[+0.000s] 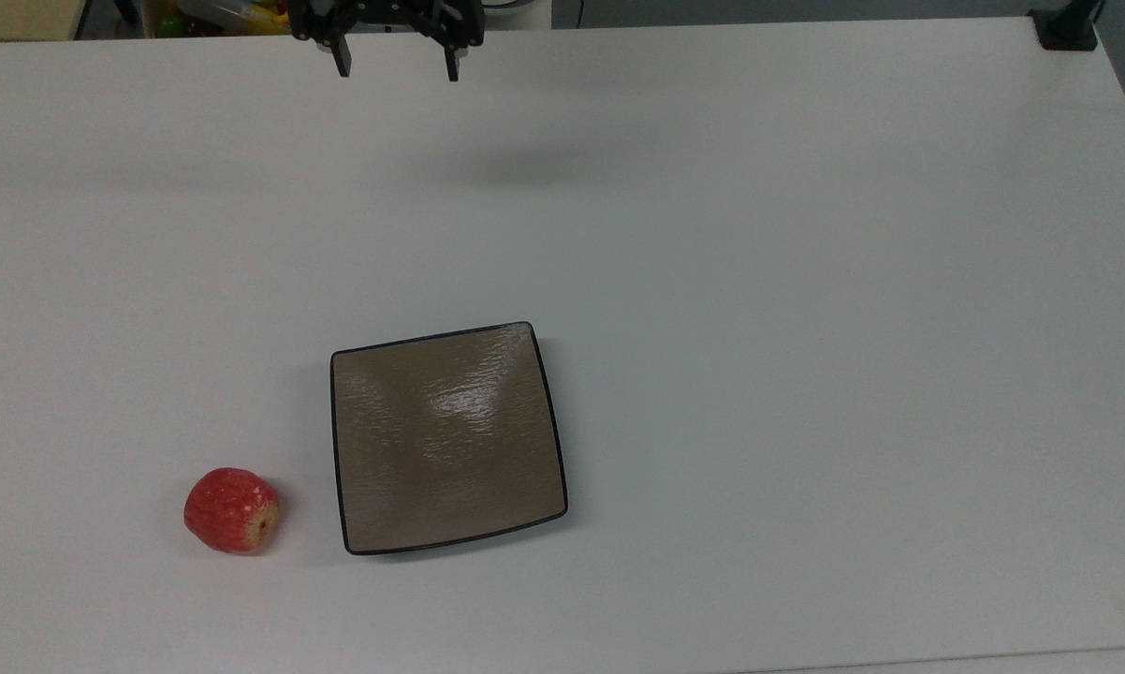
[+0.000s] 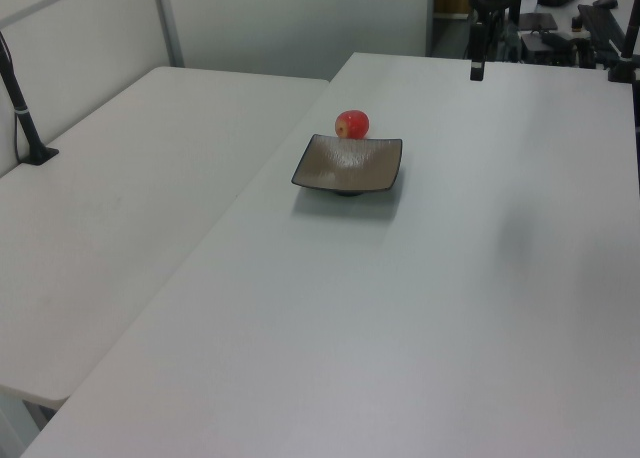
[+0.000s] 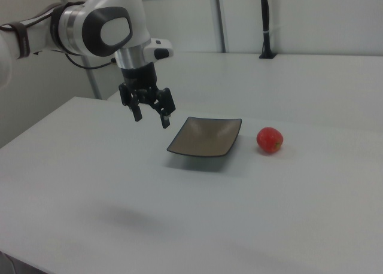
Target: Apples placed on a ceramic plate
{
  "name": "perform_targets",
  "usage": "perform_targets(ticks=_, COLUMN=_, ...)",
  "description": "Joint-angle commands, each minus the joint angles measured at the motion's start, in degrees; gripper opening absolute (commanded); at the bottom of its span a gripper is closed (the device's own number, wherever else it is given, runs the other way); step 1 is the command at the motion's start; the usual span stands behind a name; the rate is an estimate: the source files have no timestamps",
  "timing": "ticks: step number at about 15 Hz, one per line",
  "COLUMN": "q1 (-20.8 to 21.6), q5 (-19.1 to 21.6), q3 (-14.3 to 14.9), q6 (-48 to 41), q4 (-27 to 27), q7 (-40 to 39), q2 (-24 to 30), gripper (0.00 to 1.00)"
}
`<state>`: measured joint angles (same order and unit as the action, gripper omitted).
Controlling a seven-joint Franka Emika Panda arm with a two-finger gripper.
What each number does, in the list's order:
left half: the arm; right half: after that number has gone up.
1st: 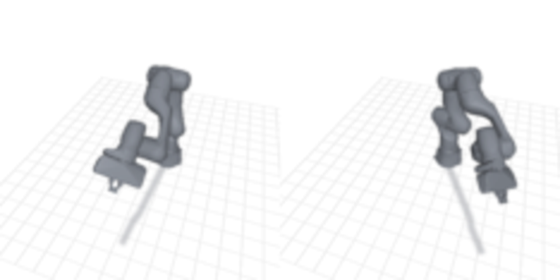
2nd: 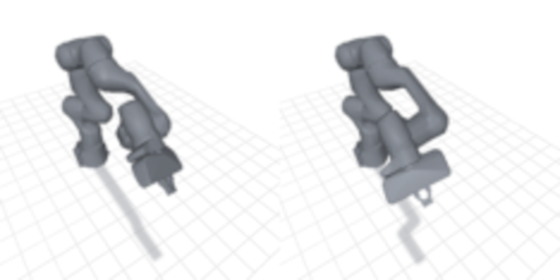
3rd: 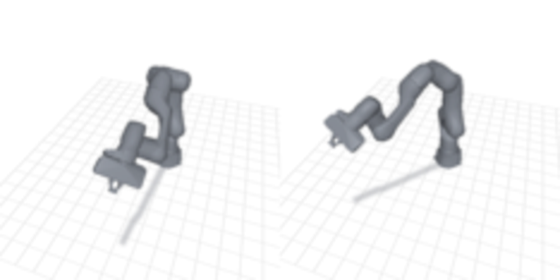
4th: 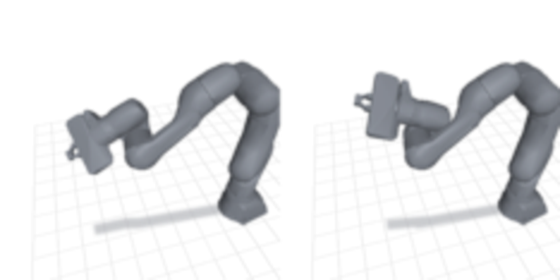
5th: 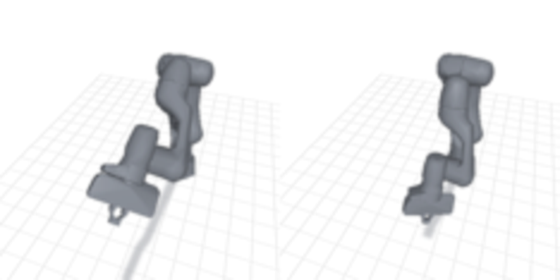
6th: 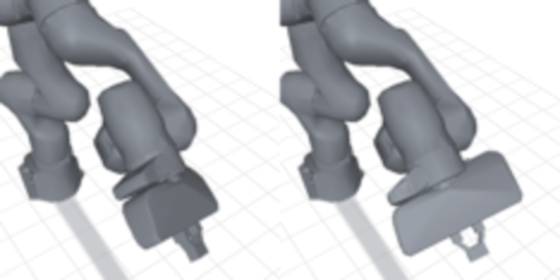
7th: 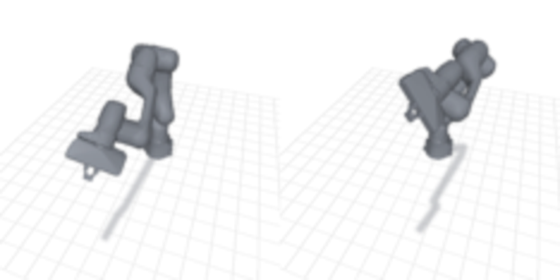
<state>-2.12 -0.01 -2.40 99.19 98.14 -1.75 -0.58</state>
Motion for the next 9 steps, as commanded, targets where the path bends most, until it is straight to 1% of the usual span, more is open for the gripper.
perform_targets(ticks=1, q1=0.01, q5=0.89, q3=-0.32, q6=0.74, q4=0.65, q7=0.85, q2=0.58, gripper=1.0)
perform_targets(ticks=4, q1=0.19, q5=0.98, q3=-0.58, q6=4.07, q4=0.3, q7=4.89, q2=-1.87, gripper=1.0)
perform_targets(ticks=6, q1=0.28, q5=0.98, q3=-0.58, q6=6.53, q4=0.03, q7=9.02, q2=-3.45, gripper=1.0)
perform_targets(ticks=9, q1=0.63, q5=0.89, q3=-0.58, q6=7.68, q4=-4.26, q7=13.94, q2=-7.93, gripper=1.0)
